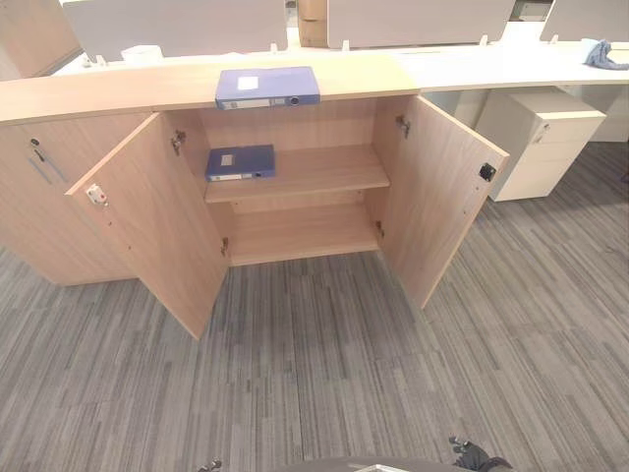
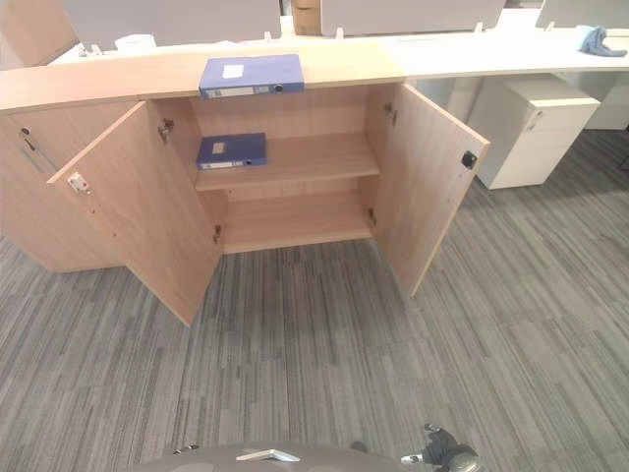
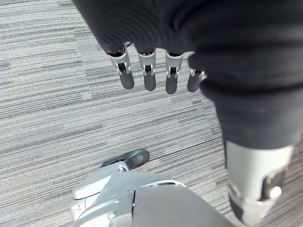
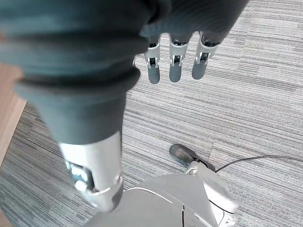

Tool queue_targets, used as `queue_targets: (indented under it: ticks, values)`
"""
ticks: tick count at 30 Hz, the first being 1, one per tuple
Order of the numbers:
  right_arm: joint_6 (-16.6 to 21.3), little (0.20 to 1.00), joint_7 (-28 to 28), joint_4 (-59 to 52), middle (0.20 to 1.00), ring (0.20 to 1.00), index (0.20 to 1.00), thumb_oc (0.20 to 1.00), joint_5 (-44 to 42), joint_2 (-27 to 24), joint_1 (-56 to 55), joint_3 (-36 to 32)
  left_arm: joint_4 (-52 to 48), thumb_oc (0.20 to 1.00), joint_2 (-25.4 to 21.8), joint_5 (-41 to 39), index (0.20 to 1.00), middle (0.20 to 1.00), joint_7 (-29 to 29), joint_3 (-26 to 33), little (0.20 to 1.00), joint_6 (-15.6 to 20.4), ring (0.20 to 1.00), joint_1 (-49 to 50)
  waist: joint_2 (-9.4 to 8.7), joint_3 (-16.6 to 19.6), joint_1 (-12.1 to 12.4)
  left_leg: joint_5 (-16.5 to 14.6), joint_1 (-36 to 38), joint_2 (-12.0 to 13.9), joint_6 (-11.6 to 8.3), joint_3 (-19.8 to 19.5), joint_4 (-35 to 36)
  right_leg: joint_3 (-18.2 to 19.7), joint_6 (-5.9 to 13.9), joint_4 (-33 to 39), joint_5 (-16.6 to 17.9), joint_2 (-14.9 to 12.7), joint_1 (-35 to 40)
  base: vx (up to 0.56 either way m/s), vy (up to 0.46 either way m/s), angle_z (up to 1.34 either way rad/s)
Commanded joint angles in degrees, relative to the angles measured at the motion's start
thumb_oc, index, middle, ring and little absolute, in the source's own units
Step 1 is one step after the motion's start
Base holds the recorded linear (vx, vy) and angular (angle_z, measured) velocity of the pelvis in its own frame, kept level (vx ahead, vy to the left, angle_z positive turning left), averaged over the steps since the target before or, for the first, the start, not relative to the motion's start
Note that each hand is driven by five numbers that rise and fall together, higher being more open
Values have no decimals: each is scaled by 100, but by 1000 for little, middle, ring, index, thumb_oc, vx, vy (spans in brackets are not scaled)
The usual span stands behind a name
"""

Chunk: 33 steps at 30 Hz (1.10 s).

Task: Put the empty folder in the office cabinet

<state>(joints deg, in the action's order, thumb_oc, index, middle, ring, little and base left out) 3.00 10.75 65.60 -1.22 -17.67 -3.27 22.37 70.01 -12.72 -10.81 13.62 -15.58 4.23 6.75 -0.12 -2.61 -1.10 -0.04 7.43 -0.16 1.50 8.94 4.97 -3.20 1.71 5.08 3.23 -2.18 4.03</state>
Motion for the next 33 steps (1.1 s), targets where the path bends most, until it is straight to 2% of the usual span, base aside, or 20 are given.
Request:
queue_targets:
  ticks: [1,6,33]
  values:
    - [110,1000,65,283,1000,1000,1000,1000,-196,-123,357,135,395,1000,81,1,1000,1000,66,1,1000,38,1000,-347,168,-17,20,-98,-90,177,-351,138,3,-213,312,-79,-115,-29,-11,0,0,0]
    - [112,1000,99,271,1000,1000,1000,1000,-252,-131,322,127,300,1000,64,-232,1000,1000,137,19,1000,29,1000,-283,178,-37,31,-96,-84,174,-353,120,3,-239,312,-75,-123,-37,17,0,0,0]
    - [89,1000,118,415,1000,1000,1000,1000,-293,-45,334,110,482,1000,57,-109,1000,1000,80,87,1000,31,1000,-360,165,-61,62,-99,-67,208,-371,121,3,-251,298,-67,-134,-24,33,0,0,0]
